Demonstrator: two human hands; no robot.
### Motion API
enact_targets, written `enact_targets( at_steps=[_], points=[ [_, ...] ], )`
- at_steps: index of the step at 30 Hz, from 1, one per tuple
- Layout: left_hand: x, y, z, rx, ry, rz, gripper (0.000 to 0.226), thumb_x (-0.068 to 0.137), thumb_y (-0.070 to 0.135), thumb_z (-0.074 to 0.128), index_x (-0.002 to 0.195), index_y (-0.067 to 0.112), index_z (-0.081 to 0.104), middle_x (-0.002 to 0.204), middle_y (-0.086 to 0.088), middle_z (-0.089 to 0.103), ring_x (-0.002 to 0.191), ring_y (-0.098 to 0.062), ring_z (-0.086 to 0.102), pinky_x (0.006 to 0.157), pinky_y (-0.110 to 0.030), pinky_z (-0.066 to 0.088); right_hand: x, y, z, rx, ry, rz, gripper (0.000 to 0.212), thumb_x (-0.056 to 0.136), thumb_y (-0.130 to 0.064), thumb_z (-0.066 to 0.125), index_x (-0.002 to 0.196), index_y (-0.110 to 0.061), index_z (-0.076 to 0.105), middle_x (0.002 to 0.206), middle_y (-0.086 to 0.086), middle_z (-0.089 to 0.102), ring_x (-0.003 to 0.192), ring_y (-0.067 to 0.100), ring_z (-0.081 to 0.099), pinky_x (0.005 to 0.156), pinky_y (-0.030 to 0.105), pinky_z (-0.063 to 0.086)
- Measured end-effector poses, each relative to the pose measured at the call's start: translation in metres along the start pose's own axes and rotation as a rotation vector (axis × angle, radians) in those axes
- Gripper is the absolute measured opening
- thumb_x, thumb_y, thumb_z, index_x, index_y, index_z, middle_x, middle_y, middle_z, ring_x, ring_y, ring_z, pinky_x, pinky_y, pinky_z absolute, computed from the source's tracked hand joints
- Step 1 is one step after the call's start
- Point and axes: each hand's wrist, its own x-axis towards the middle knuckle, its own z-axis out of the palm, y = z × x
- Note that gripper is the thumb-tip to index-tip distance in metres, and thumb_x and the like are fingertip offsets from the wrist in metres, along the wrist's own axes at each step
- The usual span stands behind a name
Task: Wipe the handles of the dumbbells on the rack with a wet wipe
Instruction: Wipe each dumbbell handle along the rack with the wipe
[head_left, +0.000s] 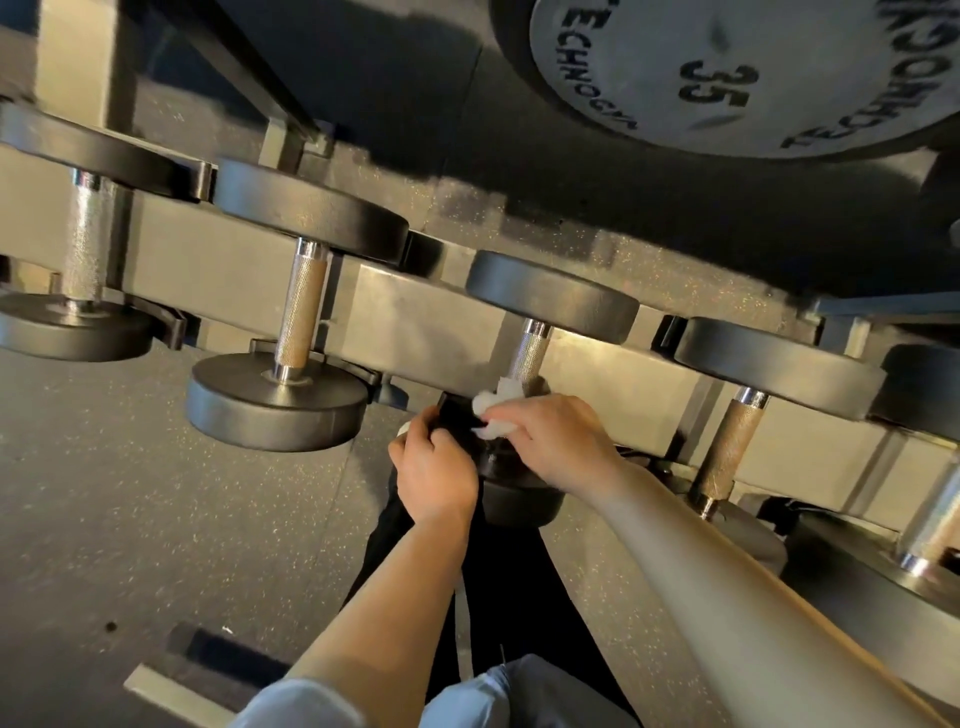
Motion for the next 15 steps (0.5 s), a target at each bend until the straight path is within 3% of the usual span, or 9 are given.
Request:
enact_targets(
  at_steps=[2,5,6,8,11,15],
  points=[
    [0.000,0.002,0.000,-0.011,-0.001,-0.017,0.040,0.099,0.017,0.033,0.132,0.026,0.053,0.141,-0.004,0.040,0.122,-0.025,0.047,0.103,-0.031,0.030,0.003,0.007,-0.011,-0.003,0.336,-0.059,0.037,0.091,-0.008,0.056,0.124,-0.023,0.063,0.102,0.007,0.072,0.086,0.024,0.067,0.074,0.024,0.046],
    [-0.002,0.001,0.000,0.002,-0.005,-0.009,0.040,0.100,0.016,0.032,0.132,0.026,0.053,0.141,-0.004,0.040,0.121,-0.025,0.048,0.098,-0.028,0.029,0.011,0.024,-0.017,-0.208,0.435,-0.018,0.051,0.083,-0.006,0.060,0.132,-0.021,0.056,0.077,0.011,0.067,0.062,0.029,0.063,0.054,0.030,0.047],
    [-0.002,0.001,0.000,0.005,-0.002,-0.004,0.040,0.100,0.016,0.032,0.132,0.026,0.053,0.141,-0.004,0.040,0.120,-0.024,0.048,0.096,-0.027,0.029,0.013,0.030,-0.016,-0.254,0.424,0.003,0.054,0.085,-0.006,0.058,0.136,-0.024,0.052,0.076,0.010,0.066,0.062,0.029,0.062,0.053,0.030,0.045],
    [-0.002,0.001,-0.002,-0.003,-0.009,-0.013,0.040,0.100,0.017,0.032,0.132,0.027,0.052,0.141,-0.004,0.040,0.120,-0.023,0.048,0.098,-0.028,0.029,0.014,0.034,-0.012,-0.121,0.349,0.086,0.055,0.093,-0.010,0.052,0.142,-0.032,0.043,0.091,0.008,0.067,0.077,0.025,0.063,0.065,0.032,0.047],
    [-0.001,0.002,-0.001,0.001,-0.004,-0.019,0.039,0.100,0.017,0.033,0.132,0.027,0.053,0.140,-0.004,0.041,0.120,-0.024,0.048,0.103,-0.031,0.030,0.012,0.030,0.001,0.220,0.237,0.070,0.045,0.095,-0.009,0.050,0.133,-0.033,0.054,0.119,0.005,0.066,0.099,0.023,0.062,0.085,0.026,0.045],
    [-0.001,0.000,0.001,-0.012,0.004,-0.019,0.040,0.099,0.018,0.033,0.132,0.028,0.053,0.138,-0.005,0.042,0.122,-0.026,0.047,0.103,-0.033,0.031,-0.003,0.024,0.022,0.238,-0.130,0.082,0.034,0.096,-0.016,0.050,0.121,-0.033,0.064,0.130,-0.004,0.060,0.118,0.015,0.054,0.098,0.025,0.040]
  ],
)
